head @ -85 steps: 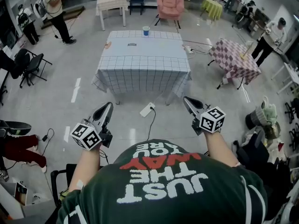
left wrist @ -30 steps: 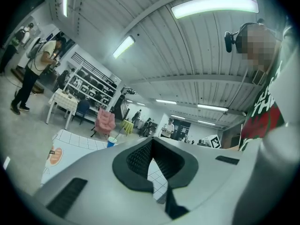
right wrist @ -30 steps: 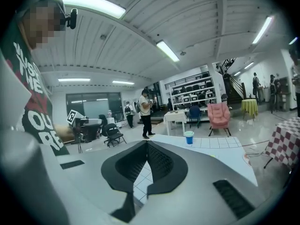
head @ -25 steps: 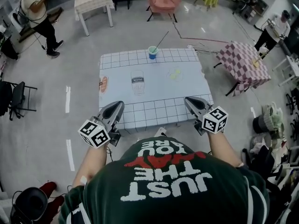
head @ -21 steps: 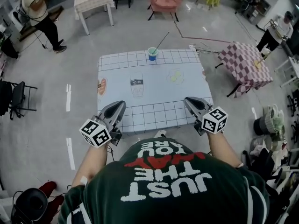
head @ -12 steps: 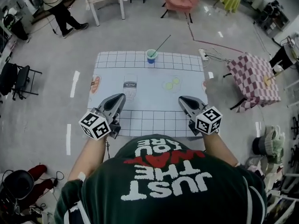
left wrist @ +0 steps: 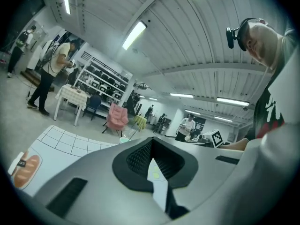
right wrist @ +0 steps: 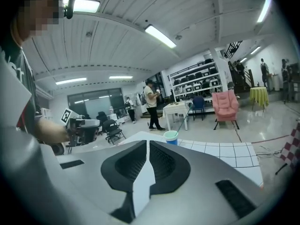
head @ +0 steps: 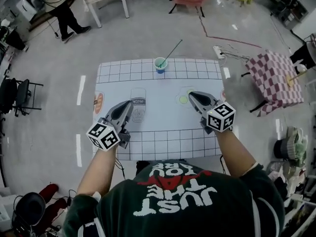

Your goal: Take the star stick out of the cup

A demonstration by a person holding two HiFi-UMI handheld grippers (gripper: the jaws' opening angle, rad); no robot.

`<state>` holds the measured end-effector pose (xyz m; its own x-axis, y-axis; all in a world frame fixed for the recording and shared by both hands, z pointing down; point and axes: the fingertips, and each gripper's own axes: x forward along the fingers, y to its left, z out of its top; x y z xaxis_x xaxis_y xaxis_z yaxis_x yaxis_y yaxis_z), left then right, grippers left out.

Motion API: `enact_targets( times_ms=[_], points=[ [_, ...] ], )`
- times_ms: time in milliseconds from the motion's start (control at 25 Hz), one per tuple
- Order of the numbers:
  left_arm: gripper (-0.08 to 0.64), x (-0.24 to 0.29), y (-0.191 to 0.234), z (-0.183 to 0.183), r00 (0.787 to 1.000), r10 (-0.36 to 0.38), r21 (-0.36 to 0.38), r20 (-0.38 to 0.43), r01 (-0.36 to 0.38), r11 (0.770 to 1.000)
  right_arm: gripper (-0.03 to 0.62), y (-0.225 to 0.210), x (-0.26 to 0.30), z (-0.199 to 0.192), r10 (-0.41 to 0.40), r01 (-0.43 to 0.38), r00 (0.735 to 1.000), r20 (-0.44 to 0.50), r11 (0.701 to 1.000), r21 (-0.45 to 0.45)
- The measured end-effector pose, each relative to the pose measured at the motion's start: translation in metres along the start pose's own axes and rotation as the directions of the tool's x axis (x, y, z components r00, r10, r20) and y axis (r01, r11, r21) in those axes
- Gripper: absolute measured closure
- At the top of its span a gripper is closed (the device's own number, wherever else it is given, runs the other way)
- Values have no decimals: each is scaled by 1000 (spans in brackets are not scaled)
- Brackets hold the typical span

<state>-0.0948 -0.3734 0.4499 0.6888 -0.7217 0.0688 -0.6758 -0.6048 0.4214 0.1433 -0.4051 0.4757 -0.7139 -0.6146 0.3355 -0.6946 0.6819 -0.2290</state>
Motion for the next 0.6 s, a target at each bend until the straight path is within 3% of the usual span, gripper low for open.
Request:
enact_targets(
  times_ms=[360, 600],
  points=[
    [560, 78, 88, -16, 999, -32, 21, -34, 33, 999, 557, -67, 107, 5, -65, 65, 998, -1, 998, -4],
    [560, 129, 128, -37, 997, -34, 23, -69, 35, 999, 492, -112, 175, 9, -59, 59, 998, -1, 998, 10]
  ],
)
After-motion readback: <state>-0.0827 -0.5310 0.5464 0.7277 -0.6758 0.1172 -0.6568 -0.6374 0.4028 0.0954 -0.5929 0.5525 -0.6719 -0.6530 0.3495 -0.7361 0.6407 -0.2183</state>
